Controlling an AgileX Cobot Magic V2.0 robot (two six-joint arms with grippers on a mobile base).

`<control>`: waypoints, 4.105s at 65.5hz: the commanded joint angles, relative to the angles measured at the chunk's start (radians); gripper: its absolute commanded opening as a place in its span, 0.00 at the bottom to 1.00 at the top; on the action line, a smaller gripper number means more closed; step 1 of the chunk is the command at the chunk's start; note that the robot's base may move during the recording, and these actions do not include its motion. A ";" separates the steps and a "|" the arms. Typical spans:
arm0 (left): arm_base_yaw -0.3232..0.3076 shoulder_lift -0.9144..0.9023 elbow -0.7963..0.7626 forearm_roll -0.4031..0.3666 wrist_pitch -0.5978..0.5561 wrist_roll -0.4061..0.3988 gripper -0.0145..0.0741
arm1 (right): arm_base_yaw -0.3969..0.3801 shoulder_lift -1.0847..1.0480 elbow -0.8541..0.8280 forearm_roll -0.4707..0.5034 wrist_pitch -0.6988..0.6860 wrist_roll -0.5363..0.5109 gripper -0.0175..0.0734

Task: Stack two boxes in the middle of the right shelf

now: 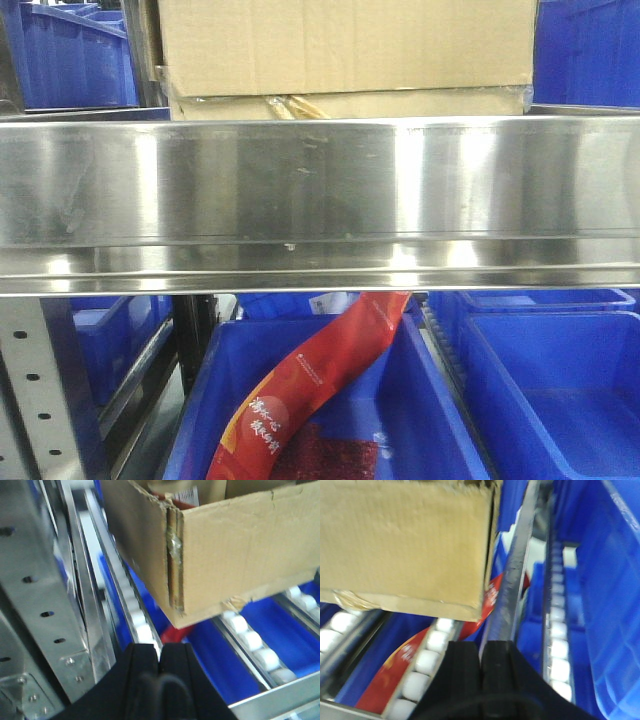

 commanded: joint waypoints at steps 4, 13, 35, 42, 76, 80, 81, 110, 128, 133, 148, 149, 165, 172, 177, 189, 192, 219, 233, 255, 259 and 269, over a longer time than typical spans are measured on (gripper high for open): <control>-0.007 -0.138 0.206 0.020 -0.244 -0.001 0.04 | -0.006 -0.124 0.162 -0.019 -0.171 -0.019 0.02; -0.007 -0.267 0.418 0.020 -0.462 -0.001 0.04 | -0.006 -0.238 0.299 -0.019 -0.286 -0.050 0.02; -0.007 -0.355 0.547 0.011 -0.633 -0.001 0.04 | -0.006 -0.306 0.357 -0.019 -0.351 -0.050 0.02; -0.007 -0.355 0.547 0.011 -0.633 -0.001 0.04 | -0.006 -0.306 0.357 -0.019 -0.362 -0.050 0.02; 0.013 -0.370 0.561 0.001 -0.608 -0.001 0.04 | -0.006 -0.306 0.357 -0.019 -0.362 -0.050 0.02; 0.055 -0.405 0.579 -0.004 -0.579 -0.001 0.04 | -0.006 -0.306 0.357 -0.019 -0.362 -0.050 0.02; 0.066 -0.415 0.585 -0.004 -0.574 -0.001 0.04 | -0.006 -0.306 0.357 -0.019 -0.362 -0.050 0.02; 0.388 -0.750 0.944 -0.191 -0.591 0.180 0.04 | -0.006 -0.306 0.357 -0.019 -0.365 -0.050 0.02; 0.384 -0.750 0.967 -0.189 -0.603 0.180 0.04 | -0.006 -0.306 0.357 -0.019 -0.369 -0.050 0.02; 0.384 -0.750 0.967 -0.189 -0.626 0.180 0.04 | -0.006 -0.306 0.357 -0.019 -0.369 -0.050 0.02; 0.384 -0.750 0.967 -0.189 -0.638 0.180 0.04 | -0.006 -0.306 0.357 -0.019 -0.369 -0.050 0.02; 0.384 -0.750 0.967 -0.189 -0.638 0.180 0.04 | -0.006 -0.306 0.357 -0.019 -0.369 -0.050 0.02; 0.384 -0.750 0.967 -0.189 -0.638 0.180 0.04 | -0.006 -0.306 0.357 -0.019 -0.369 -0.050 0.02; 0.384 -0.750 0.967 -0.189 -0.638 0.180 0.04 | -0.006 -0.306 0.357 -0.019 -0.369 -0.050 0.02; 0.384 -0.750 0.967 -0.189 -0.638 0.180 0.04 | -0.006 -0.306 0.357 -0.019 -0.369 -0.050 0.02; 0.384 -0.750 0.967 -0.189 -0.638 0.180 0.04 | -0.017 -0.318 0.383 -0.030 -0.376 -0.050 0.02; 0.384 -0.750 0.967 -0.189 -0.638 0.180 0.04 | -0.034 -0.337 0.400 -0.033 -0.383 -0.048 0.02; 0.384 -0.750 0.967 -0.189 -0.638 0.180 0.04 | -0.226 -0.684 0.748 -0.074 -0.471 0.067 0.02; 0.384 -0.750 0.967 -0.189 -0.638 0.180 0.04 | -0.226 -0.783 0.886 -0.072 -0.471 0.067 0.02; 0.384 -0.750 0.967 -0.189 -0.638 0.180 0.04 | -0.226 -0.783 0.890 -0.068 -0.453 0.067 0.02; 0.384 -0.750 0.967 -0.189 -0.638 0.180 0.04 | -0.226 -0.783 0.890 -0.068 -0.453 0.067 0.02; 0.384 -0.750 0.967 -0.189 -0.638 0.180 0.04 | -0.226 -0.783 0.890 -0.068 -0.453 0.067 0.02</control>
